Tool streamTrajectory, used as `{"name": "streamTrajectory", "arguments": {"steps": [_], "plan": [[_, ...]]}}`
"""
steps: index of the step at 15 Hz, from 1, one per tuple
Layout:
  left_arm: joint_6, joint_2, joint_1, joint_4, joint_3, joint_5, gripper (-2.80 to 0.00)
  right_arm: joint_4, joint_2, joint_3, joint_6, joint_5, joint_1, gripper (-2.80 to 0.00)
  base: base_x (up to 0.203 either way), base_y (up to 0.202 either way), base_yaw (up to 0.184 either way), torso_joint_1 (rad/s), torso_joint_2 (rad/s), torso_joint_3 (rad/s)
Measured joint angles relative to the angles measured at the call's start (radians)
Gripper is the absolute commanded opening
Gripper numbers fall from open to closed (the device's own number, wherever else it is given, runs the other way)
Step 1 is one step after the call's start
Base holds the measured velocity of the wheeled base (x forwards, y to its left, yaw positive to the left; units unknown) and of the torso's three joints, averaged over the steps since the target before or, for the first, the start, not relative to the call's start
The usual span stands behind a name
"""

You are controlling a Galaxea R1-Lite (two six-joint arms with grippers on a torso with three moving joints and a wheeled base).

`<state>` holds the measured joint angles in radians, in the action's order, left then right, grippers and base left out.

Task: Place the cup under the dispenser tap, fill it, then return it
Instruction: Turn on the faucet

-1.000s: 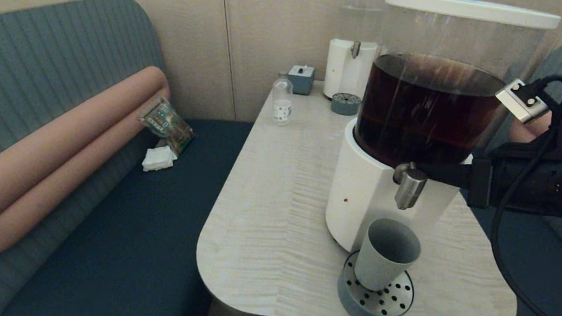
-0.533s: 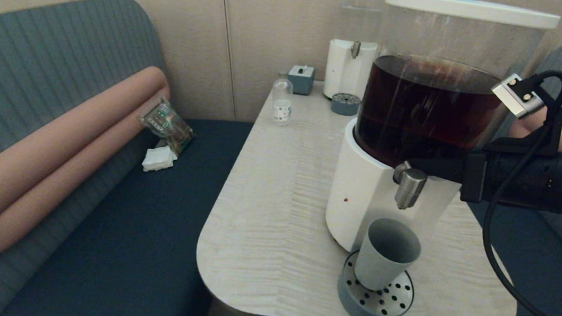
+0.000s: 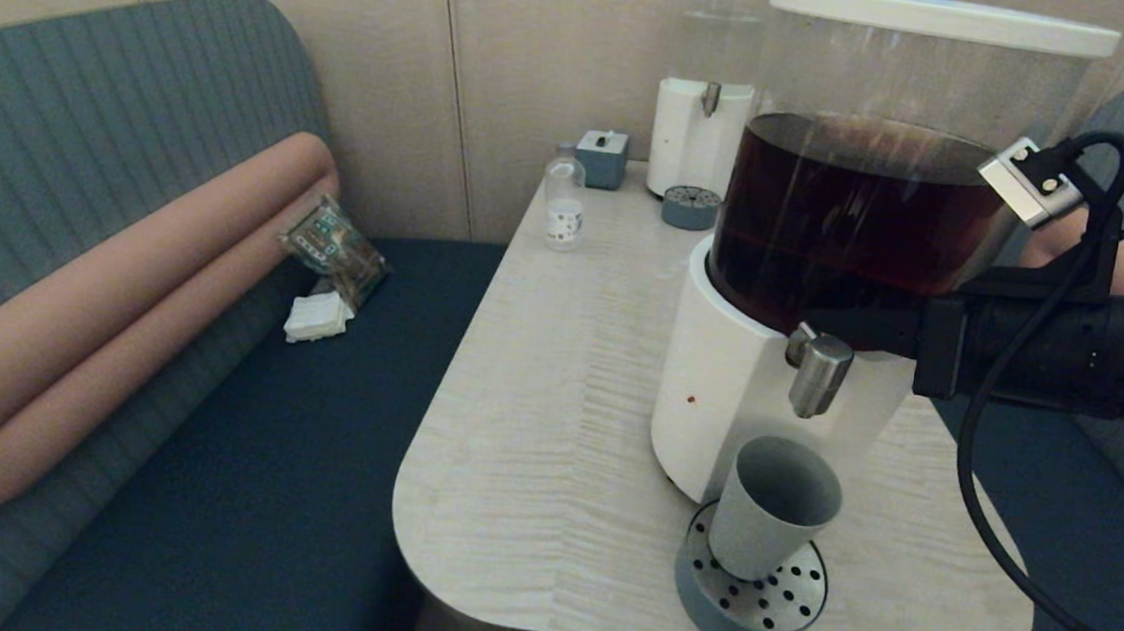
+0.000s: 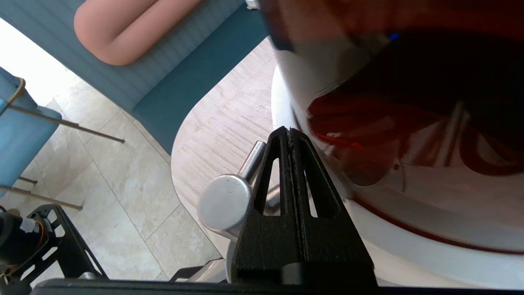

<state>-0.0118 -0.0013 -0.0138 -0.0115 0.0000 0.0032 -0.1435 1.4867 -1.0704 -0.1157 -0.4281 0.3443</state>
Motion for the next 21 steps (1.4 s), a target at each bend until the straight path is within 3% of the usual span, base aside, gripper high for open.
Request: {"name": "streamTrajectory", "arguments": {"steps": [15, 21], "plan": [[0.000, 0.000, 0.000, 0.000, 0.000, 0.001, -2.80, -0.050, 0.008, 0.016, 0.001, 0.000, 0.033, -2.80, 0.000, 0.000, 0.000, 0.000, 0.00, 0.000], [0.000, 0.000, 0.000, 0.000, 0.000, 0.000, -2.80, -0.068, -0.011, 0.027, -0.006, 0.003, -0.032, -2.80, 0.000, 0.000, 0.000, 0.000, 0.00, 0.000]]}}
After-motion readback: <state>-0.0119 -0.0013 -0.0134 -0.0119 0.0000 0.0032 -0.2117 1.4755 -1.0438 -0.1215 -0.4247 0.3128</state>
